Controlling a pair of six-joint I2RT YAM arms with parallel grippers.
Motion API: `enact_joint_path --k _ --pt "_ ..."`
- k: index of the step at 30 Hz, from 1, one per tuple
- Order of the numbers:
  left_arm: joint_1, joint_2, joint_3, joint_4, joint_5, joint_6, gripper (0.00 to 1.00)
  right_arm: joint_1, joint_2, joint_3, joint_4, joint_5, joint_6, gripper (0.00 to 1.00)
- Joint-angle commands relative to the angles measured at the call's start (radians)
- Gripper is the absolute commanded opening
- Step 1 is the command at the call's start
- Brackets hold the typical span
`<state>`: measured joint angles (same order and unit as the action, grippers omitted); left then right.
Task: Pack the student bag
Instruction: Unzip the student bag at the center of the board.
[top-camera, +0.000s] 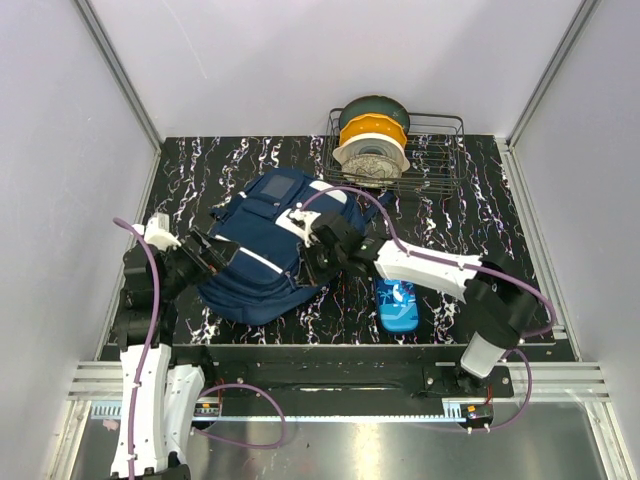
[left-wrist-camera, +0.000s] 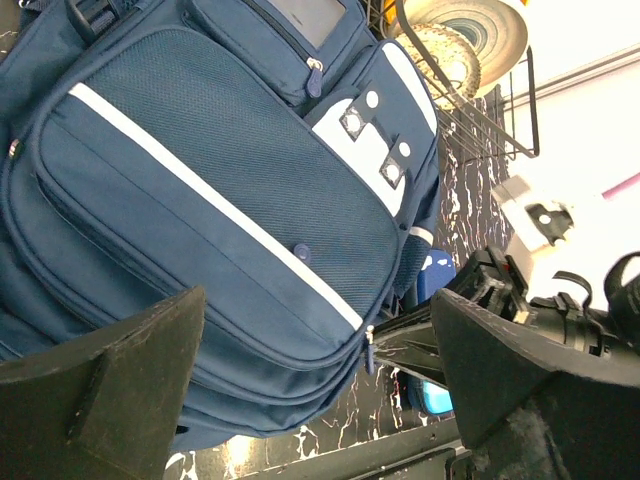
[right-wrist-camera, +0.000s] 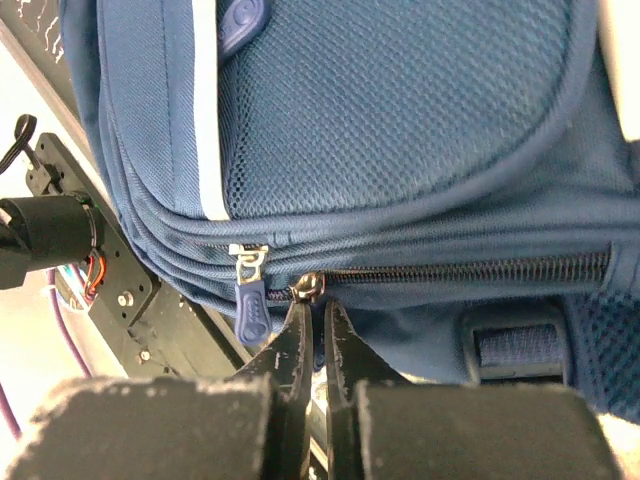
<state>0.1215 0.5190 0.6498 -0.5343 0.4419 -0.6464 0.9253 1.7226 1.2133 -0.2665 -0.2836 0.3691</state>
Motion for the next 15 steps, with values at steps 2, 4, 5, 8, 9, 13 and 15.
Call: enact_joint_path --k 2,4,5,8,9,13,15 --pt "-0.002 -0.004 0.037 -0.012 0.011 0.022 0.99 0.03 -0.149 -0.089 0.141 0.093 0.105 0.03" --pt "-0.003 -0.017 0.051 -0.03 -0.005 0.033 0.99 0.072 -0.153 -0.086 0.138 0.148 0.113 0.03" --pt "-0.002 -0.022 0.056 -0.052 -0.008 0.037 0.99 0.085 -0.149 -0.083 0.135 0.168 0.137 0.04" --pt "-0.003 -0.03 0.082 -0.119 -0.04 0.071 0.99 0.099 -0.118 -0.078 0.127 0.222 0.253 0.07" --pt "-0.002 -0.03 0.088 -0.131 -0.045 0.079 0.99 0.099 -0.094 -0.074 0.134 0.215 0.27 0.09" --pt "-0.002 -0.03 0.096 -0.142 -0.032 0.096 0.99 0.101 -0.067 -0.017 0.085 0.185 0.268 0.43" --pt "-0.002 -0.021 0.096 -0.135 -0.02 0.099 0.99 0.098 -0.099 -0.023 0.082 0.182 0.252 0.56"
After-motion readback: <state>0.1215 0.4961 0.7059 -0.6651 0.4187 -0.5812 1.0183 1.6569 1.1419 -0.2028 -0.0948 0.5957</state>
